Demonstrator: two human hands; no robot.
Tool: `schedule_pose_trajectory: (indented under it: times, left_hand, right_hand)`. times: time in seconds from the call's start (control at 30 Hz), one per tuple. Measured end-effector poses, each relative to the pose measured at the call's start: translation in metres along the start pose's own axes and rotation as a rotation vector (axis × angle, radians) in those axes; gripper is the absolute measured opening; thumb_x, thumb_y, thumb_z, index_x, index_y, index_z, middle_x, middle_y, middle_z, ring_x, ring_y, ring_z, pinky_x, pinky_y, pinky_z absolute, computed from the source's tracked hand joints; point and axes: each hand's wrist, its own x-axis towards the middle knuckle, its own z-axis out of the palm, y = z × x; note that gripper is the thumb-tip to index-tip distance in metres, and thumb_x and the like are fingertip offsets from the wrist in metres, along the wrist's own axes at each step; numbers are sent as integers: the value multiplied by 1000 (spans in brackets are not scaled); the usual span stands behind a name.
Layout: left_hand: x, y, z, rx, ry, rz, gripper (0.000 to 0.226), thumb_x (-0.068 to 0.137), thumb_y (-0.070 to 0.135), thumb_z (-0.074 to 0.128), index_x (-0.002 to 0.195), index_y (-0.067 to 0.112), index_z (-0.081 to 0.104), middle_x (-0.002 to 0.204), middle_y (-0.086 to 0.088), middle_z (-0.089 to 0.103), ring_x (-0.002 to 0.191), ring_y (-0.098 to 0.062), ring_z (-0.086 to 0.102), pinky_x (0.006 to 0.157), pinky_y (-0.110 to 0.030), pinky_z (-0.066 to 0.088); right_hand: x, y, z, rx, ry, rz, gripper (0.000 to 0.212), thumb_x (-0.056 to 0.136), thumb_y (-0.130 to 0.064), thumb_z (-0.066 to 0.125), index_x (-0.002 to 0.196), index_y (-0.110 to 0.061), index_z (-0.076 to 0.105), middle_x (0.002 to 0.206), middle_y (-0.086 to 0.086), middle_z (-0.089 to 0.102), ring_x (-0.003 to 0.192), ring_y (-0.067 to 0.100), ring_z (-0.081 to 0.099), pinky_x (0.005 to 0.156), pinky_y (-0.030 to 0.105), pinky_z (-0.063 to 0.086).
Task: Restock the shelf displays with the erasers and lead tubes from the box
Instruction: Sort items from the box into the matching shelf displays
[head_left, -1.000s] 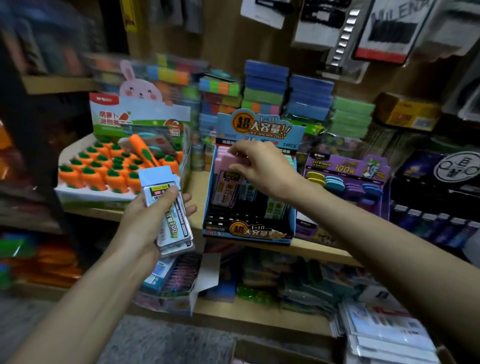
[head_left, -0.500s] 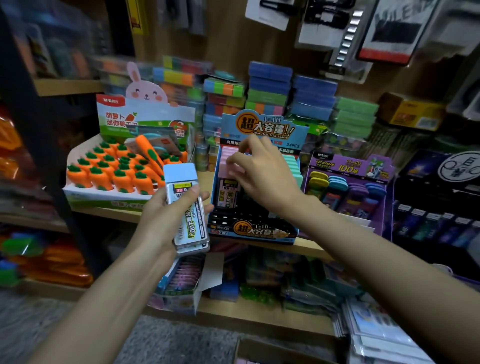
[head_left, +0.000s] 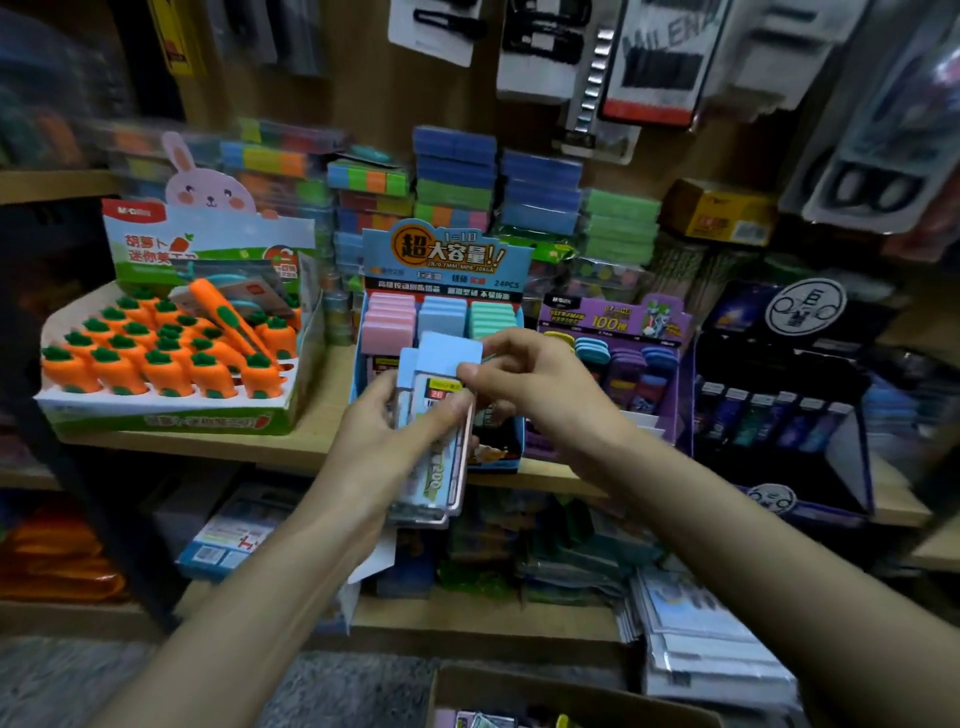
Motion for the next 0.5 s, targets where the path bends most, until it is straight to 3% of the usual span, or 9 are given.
schedule_pose_trajectory:
  times: [0.07,0.13,0.23,0.33,0.4,0.5]
  left_hand:
    - [1,2,-3,15,36,15,24,81,36,62,102,26,63,86,14,74,75,-4,70,54,-17,53]
    - [5,8,-12,53,120,55,13,93,36,51,99,31,61,80,26,70,71,10,65,52,-7,48]
    - [10,17,-29,37,231,62,15,98,31,44,102,30,58,83,11,72,70,-4,70,53,-19,55]
    - [12,21,-39,34,278,66,16,99,31,42,96,32,57,85,9,72,72,-8,71,59,-28,54]
    - [12,20,-43,24,288,65,16,99,29,42,96,31,57,88,8,71,69,-8,71,65,-30,51]
    - [13,19,-44,24,274,69,15,99,28,42,97,29,57,87,6,72,69,-9,71,59,-27,54]
  right_hand:
    - [7,-7,-9,49,66,1,16,87,-8,63,101,-3,57,87,14,65,74,18,62,63,27,49]
    - [16,-17,-17,100,164,-26,21,88,-7,62,106,0,54,96,20,65,80,25,62,65,29,52]
    - [34,-31,-22,71,239,-153,10,88,-6,62,94,-7,53,83,12,62,72,20,62,59,23,52]
    - [56,-30,-17,-128,289,-243,14,86,-8,66,93,-8,54,88,12,60,77,20,61,62,24,52]
    - [67,-24,-12,-306,282,-292,15,84,-11,68,92,-10,56,89,10,62,80,20,60,71,31,52]
    - [77,-9,-8,-483,227,-341,17,81,-15,71,86,-13,55,79,2,60,75,16,55,69,26,44]
